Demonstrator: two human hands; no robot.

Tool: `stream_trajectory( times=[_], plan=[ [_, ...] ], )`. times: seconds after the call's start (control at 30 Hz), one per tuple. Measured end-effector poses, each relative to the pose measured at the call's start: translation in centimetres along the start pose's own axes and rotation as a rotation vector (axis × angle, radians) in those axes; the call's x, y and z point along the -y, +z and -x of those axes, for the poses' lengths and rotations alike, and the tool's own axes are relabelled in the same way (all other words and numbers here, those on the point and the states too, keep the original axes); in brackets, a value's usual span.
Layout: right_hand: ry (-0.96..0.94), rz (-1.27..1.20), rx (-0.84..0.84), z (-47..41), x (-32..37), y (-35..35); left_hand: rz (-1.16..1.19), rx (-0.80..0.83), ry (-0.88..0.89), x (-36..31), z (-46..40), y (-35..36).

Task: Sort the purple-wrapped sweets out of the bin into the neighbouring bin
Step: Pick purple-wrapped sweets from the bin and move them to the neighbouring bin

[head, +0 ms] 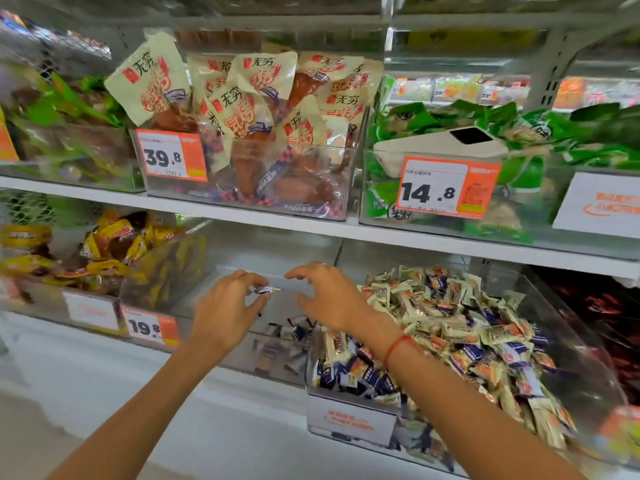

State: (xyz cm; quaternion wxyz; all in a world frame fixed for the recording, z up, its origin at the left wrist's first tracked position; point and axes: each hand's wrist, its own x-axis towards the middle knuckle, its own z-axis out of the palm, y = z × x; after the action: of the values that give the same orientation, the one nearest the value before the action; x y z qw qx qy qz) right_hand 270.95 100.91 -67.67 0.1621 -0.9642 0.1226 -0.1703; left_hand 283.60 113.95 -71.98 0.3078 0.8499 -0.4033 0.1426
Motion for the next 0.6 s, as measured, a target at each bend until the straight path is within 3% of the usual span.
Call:
stream_trajectory(
  times=[0.2,0.37,0.47,0.6],
  plan=[
    [0.035,-0.045,-0.244,6.6,-2.0,-1.9,-0.076,0.154,0.062,0.2,-0.4,1.8],
    [0.17,0.054,-0.386,11.4,-5.5,-4.7,0.153,-0.083,0.156,-4.9,1.3,0.0],
    [0.26,0.145,-0.357,12.3,-8.2,-6.3,0.253,-0.071,0.291,-9.8,2.2,-0.9],
    [0.341,0.212,-0.21,9.9,-12.6,-7.5,0.3,0.135,0.452,-14.7,2.3,1.2]
  ],
)
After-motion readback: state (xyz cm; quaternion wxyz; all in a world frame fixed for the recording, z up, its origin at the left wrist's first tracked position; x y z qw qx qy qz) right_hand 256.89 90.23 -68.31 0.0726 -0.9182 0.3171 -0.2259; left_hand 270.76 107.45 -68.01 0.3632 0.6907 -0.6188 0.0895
